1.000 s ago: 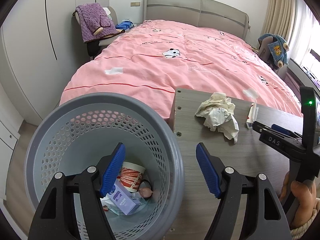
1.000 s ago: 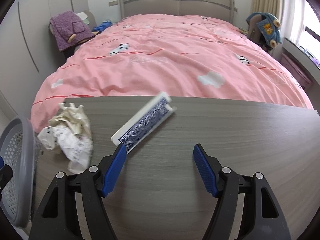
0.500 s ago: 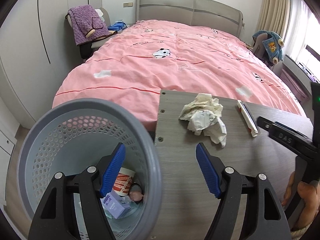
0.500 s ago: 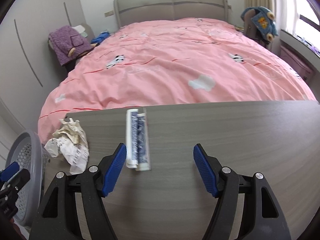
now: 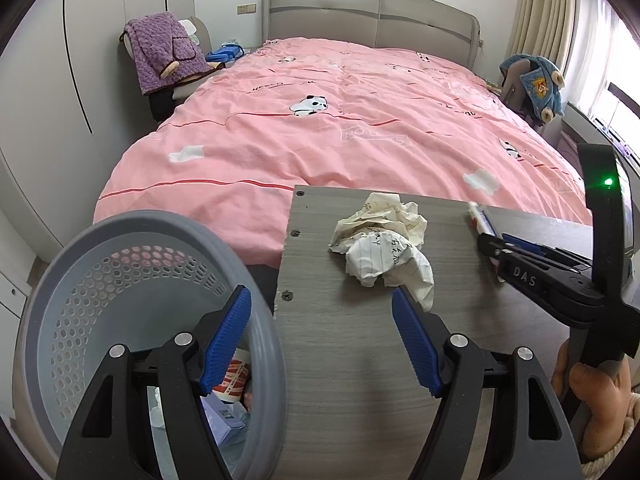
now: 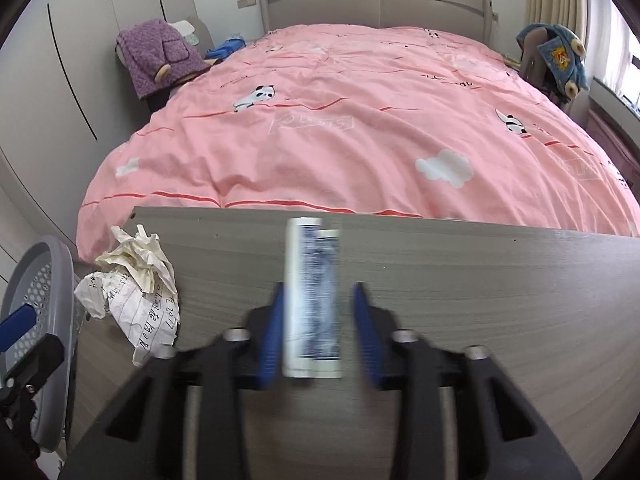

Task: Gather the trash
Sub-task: 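Lower the right tool onto the blue playing-card pack and close it, then grasp the crumpled white paper with the left tool while the right holds the cards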

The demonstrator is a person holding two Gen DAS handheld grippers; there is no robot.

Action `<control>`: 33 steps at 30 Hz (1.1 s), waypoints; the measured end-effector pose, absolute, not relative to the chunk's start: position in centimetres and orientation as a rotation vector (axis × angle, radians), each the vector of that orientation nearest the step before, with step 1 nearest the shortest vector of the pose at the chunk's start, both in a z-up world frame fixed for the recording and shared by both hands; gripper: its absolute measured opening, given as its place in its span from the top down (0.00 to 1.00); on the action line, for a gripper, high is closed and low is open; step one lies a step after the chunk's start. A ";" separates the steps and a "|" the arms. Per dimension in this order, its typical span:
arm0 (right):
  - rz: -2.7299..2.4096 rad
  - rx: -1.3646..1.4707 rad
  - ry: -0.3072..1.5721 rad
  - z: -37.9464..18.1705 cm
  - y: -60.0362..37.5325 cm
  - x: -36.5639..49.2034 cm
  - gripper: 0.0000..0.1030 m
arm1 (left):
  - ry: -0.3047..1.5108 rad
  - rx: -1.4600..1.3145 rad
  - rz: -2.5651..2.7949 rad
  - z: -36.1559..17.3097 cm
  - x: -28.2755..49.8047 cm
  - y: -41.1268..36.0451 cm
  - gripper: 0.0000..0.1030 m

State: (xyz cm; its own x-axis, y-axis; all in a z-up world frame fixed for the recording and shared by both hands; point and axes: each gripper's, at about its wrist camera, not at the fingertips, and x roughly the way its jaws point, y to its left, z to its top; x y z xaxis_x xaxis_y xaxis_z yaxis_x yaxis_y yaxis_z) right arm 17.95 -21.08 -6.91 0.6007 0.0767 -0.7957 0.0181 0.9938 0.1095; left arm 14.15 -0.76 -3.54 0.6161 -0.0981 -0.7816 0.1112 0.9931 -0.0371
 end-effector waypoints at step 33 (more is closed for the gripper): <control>0.120 0.365 0.803 -5.9 -26.1 15.1 0.78 | 0.974 0.019 -0.154 -6.7 19.2 -6.8 0.52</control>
State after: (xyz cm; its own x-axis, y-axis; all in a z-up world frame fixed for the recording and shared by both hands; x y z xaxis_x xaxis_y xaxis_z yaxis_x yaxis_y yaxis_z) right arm 15.10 -26.11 -5.92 0.6916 0.2418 -0.6806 0.0326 0.9309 0.3639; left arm 19.24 -6.79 -6.73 0.5521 -0.1214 -0.8249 0.1385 0.9889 -0.0529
